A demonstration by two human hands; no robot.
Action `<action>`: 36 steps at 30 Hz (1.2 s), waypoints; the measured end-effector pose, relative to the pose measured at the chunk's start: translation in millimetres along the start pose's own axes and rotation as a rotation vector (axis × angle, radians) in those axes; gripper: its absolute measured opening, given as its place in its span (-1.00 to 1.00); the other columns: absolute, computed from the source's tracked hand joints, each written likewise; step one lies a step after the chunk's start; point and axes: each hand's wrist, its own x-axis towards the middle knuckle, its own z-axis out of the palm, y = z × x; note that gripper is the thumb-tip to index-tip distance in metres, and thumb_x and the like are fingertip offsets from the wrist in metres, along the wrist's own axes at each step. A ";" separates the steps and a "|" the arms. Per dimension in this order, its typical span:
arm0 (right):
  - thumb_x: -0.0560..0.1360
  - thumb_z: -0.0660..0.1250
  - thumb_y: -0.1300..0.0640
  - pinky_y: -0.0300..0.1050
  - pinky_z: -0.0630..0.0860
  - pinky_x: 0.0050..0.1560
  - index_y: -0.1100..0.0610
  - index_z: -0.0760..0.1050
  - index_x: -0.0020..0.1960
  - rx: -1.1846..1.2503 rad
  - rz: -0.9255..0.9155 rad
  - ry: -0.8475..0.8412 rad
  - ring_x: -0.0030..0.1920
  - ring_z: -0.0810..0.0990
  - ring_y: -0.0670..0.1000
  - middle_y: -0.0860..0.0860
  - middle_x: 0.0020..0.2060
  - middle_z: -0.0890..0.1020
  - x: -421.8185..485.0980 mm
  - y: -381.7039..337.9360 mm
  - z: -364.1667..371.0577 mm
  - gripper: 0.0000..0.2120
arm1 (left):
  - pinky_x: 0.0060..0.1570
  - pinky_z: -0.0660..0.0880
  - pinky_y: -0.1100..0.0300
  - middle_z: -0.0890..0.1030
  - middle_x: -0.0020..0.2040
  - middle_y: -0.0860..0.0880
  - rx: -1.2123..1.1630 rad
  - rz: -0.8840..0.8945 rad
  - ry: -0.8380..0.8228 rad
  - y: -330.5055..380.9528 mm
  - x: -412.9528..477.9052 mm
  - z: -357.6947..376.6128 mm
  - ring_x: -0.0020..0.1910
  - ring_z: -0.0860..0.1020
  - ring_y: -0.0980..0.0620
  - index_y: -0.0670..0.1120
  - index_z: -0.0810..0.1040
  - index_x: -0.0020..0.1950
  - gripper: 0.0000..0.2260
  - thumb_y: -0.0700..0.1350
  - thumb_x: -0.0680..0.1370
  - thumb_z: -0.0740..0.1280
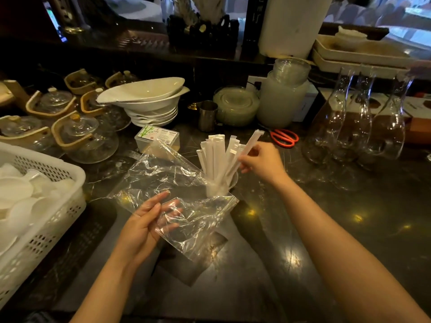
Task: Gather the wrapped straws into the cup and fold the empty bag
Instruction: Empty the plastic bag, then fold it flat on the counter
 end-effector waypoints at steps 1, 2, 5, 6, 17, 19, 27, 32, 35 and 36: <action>0.45 0.34 0.27 -0.33 0.57 -0.39 0.24 0.54 -0.07 -0.032 0.022 -0.030 -0.37 0.59 -0.09 0.08 -0.28 0.62 2.1 3.7 4.5 -0.93 | -0.38 0.61 0.22 0.73 -0.20 -0.04 -0.003 0.004 -0.002 2.2 0.9 1.2 -0.22 0.69 0.04 0.02 0.68 -0.12 -0.46 0.08 -0.07 0.60; 0.44 0.34 0.27 -0.35 0.56 -0.42 0.25 0.55 -0.07 -0.057 0.048 -0.060 -0.39 0.58 -0.10 0.08 -0.28 0.62 3.7 7.7 8.8 -0.92 | -0.39 0.61 0.22 0.73 -0.21 -0.04 -0.004 0.005 -0.005 4.4 1.9 2.5 -0.24 0.69 0.04 0.02 0.68 -0.13 -0.45 0.09 -0.09 0.61; 0.44 0.35 0.26 -0.33 0.49 -0.45 0.30 0.56 -0.03 -0.117 0.152 -0.117 -0.43 0.54 -0.09 0.05 -0.36 0.58 5.5 17.4 18.7 -0.86 | -0.40 0.61 0.21 0.73 -0.23 -0.04 -0.009 0.007 -0.013 10.7 6.7 7.1 -0.26 0.69 0.05 0.03 0.69 -0.16 -0.41 0.11 -0.15 0.62; 0.43 0.36 0.25 -0.32 0.47 -0.43 0.31 0.56 -0.03 -0.141 0.170 -0.123 -0.44 0.53 -0.08 0.07 -0.36 0.58 6.3 19.1 21.1 -0.84 | -0.40 0.61 0.21 0.73 -0.23 -0.04 -0.010 0.009 -0.015 12.7 8.7 8.4 -0.26 0.69 0.04 0.03 0.69 -0.16 -0.41 0.11 -0.16 0.62; 0.43 0.38 0.14 -0.37 0.48 -0.38 0.11 0.32 0.18 0.358 -0.014 0.198 -0.31 0.52 -0.10 -0.05 -0.27 0.50 0.9 -24.7 -28.9 -0.62 | -0.37 0.62 0.23 0.72 -0.28 -0.01 -0.065 0.122 -0.035 45.7 46.6 42.1 -0.31 0.68 0.07 -0.06 0.54 -0.03 -0.80 -0.06 0.37 0.36; 0.35 0.41 0.01 -0.20 0.56 -0.14 0.11 0.28 0.25 0.475 0.001 0.054 -0.18 0.58 -0.09 -0.03 -0.18 0.57 -3.2 -34.8 -27.9 -0.45 | -0.37 0.61 0.25 0.72 -0.31 0.00 -0.086 0.152 -0.024 55.3 60.1 56.6 -0.31 0.68 0.09 -0.06 0.52 -0.02 -0.79 -0.18 0.55 0.09; 0.40 0.37 0.30 -0.14 0.58 -0.18 0.11 0.40 0.05 0.700 0.093 -0.098 -0.23 0.64 0.00 0.11 -0.19 0.62 11.7 -56.3 -12.7 -0.72 | -0.25 0.63 0.24 0.69 -0.11 -0.01 -0.128 0.246 -0.122 90.9 114.2 119.1 -0.18 0.68 0.11 -0.03 0.49 0.03 -0.74 -0.15 0.60 0.02; 0.44 0.30 0.38 -0.18 0.55 -0.34 0.08 0.39 -0.08 0.650 -0.005 0.036 -0.45 0.64 -0.12 0.05 -0.34 0.59 42.9 -57.4 -40.4 -0.76 | -0.20 0.62 0.27 0.60 -0.01 -0.05 -0.171 0.267 -0.119 114.8 146.6 135.9 -0.19 0.67 0.14 -0.07 0.48 0.02 -0.75 -0.11 0.60 0.01; 0.46 0.27 0.38 -0.11 0.55 -0.27 0.07 0.40 -0.10 0.583 -0.058 0.097 -0.44 0.64 -0.11 0.04 -0.37 0.57 64.7 -53.4 -67.8 -0.78 | -0.27 0.62 0.29 0.67 -0.18 -0.01 -0.159 0.283 -0.079 131.9 171.4 137.8 -0.26 0.67 0.16 -0.09 0.49 -0.06 -0.77 -0.15 0.60 0.05; 0.47 0.26 0.38 -0.14 0.57 -0.31 0.07 0.40 -0.10 0.572 -0.070 0.117 -0.45 0.63 -0.12 0.06 -0.36 0.56 72.7 -52.9 -76.7 -0.79 | -0.30 0.61 0.30 0.70 -0.26 0.02 -0.132 0.288 -0.070 135.6 179.1 138.5 -0.27 0.67 0.16 -0.09 0.50 -0.07 -0.79 -0.15 0.59 0.07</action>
